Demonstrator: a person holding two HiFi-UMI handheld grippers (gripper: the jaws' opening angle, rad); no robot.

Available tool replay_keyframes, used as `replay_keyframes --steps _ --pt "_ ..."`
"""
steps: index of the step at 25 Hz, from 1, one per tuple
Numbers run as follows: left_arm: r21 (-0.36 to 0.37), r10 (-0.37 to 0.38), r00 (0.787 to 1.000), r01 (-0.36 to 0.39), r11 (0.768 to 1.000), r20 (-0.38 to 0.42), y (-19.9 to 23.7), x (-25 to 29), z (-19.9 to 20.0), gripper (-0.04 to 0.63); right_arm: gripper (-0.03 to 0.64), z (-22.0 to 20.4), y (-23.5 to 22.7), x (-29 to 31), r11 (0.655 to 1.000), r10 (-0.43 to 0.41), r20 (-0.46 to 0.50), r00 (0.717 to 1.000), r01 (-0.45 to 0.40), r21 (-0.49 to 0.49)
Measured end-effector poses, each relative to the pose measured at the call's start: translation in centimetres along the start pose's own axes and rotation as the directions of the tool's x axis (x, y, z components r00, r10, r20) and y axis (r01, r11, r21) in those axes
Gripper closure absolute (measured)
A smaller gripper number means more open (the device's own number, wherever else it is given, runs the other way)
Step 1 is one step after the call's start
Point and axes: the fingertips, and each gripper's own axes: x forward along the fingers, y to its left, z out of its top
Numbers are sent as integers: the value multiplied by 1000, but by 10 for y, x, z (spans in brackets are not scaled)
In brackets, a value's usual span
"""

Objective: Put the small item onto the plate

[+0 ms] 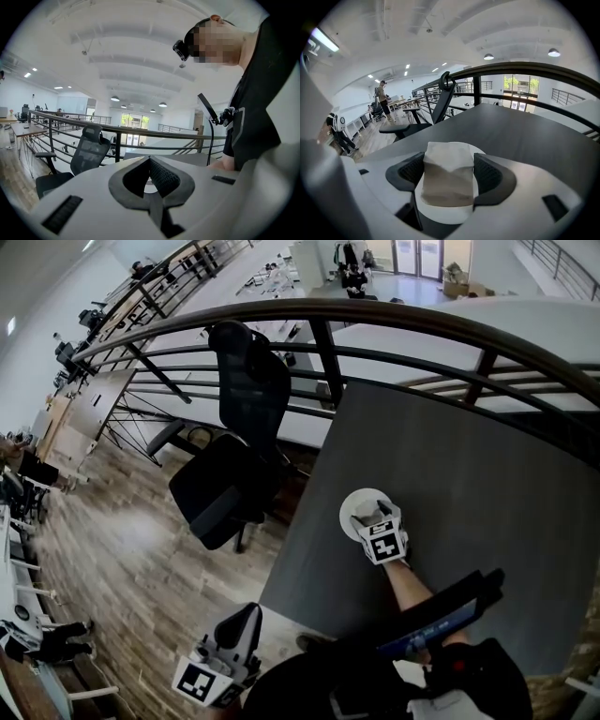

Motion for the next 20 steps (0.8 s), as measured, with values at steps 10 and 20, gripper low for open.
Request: replay_keyframes --steps 10,20 --pt "-2 35 999 -35 999 -13 3 -10 -3 592 286 -15 1 18 999 -26 -52 998 24 -34" --pt "-4 45 999 -45 999 -12 4 -12 -5 592 285 -17 -4 32 989 -73 -91 993 61 -134"
